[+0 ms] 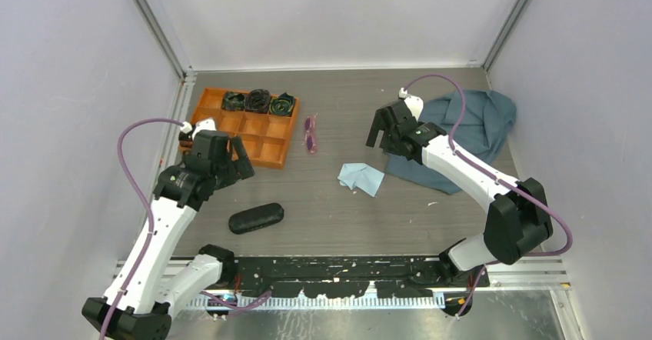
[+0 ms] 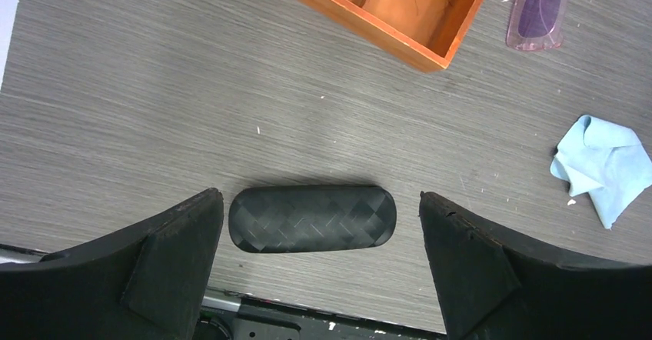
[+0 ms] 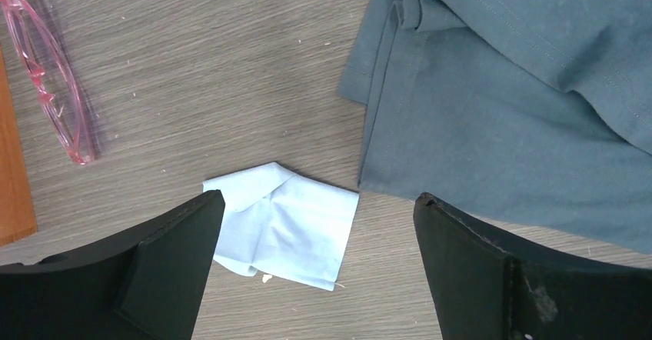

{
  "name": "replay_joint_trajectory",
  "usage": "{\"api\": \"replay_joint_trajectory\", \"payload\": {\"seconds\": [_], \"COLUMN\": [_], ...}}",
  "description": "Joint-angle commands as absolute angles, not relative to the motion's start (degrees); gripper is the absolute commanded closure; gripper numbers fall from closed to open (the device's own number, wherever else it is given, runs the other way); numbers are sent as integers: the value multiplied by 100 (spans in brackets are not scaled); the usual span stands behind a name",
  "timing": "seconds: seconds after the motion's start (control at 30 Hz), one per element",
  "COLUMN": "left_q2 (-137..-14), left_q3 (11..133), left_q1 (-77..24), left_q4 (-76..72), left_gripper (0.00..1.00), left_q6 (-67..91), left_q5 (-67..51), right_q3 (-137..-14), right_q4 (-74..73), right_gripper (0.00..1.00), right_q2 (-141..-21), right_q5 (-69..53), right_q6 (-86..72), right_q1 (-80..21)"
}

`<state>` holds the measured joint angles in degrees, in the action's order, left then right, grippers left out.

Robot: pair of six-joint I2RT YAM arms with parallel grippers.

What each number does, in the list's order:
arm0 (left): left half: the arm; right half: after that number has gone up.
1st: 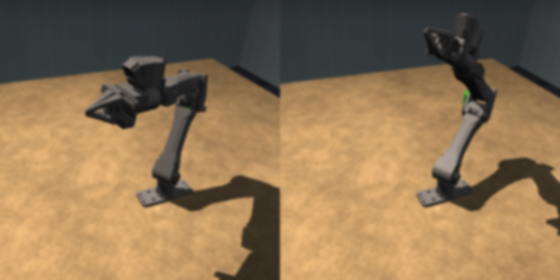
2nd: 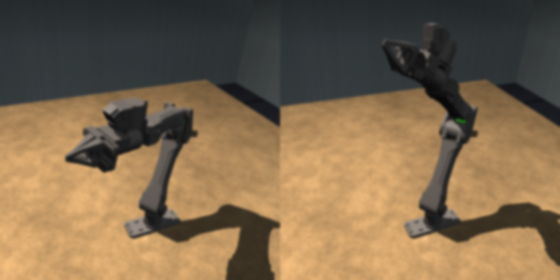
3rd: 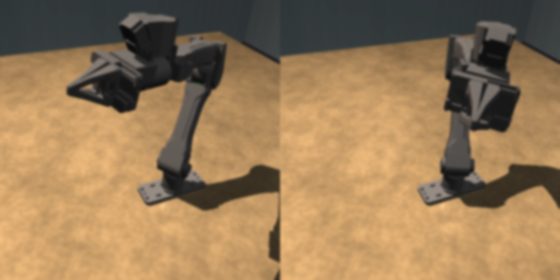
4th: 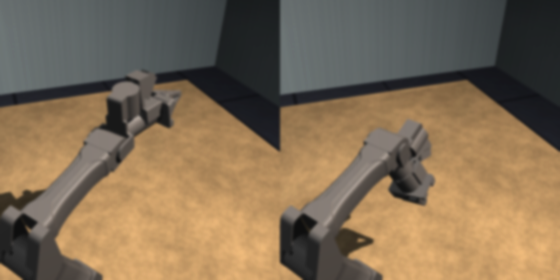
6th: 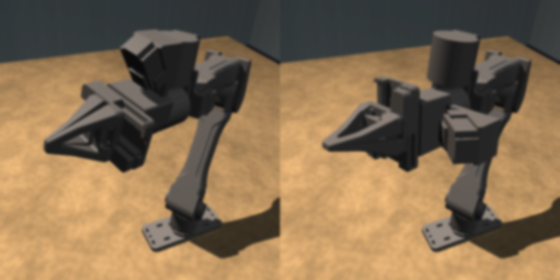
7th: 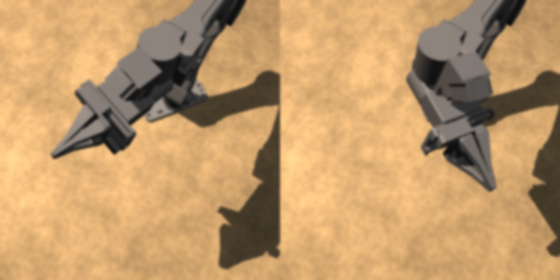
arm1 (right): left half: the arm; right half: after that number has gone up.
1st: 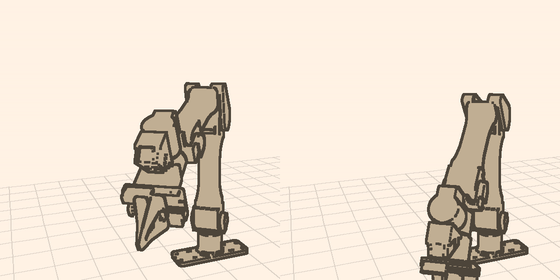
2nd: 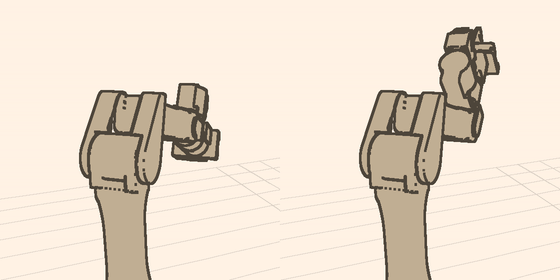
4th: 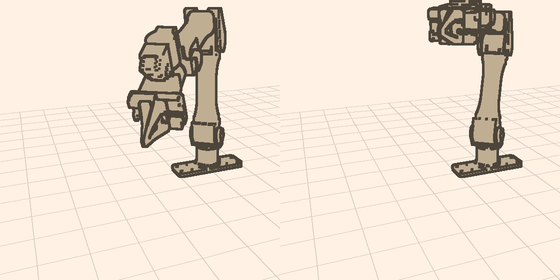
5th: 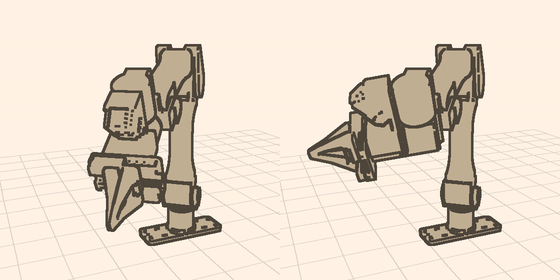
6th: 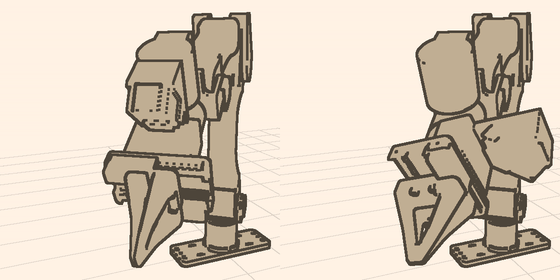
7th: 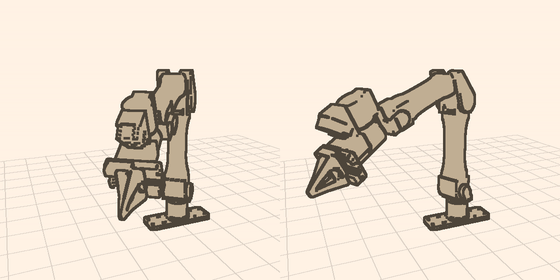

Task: Organize the sunglasses
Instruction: Move the sunglasses case at the center of the board.

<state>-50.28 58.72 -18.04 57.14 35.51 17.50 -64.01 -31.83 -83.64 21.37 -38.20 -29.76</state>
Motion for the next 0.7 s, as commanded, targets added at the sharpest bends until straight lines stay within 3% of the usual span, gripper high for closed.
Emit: {"api": "replay_joint_trajectory", "payload": {"seconds": [0.0, 0.67], "left_q2": [-5047, -6540], "left_q3": [6013, 5699], "left_q1": [-1811, -1578], "left_q4": [5799, 6538], "left_gripper": [0, 0], "left_q6": [3453, 4379], "left_q5": [1683, 1769], "right_q3": [-6486, -6250], "right_q4": [-3058, -2815], "right_gripper": [0, 0], "right_q2": [-8175, -8052], "right_q5": [2211, 1916], "right_q6": [-3934, -3901], "right_q1": [-2948, -2952]}}
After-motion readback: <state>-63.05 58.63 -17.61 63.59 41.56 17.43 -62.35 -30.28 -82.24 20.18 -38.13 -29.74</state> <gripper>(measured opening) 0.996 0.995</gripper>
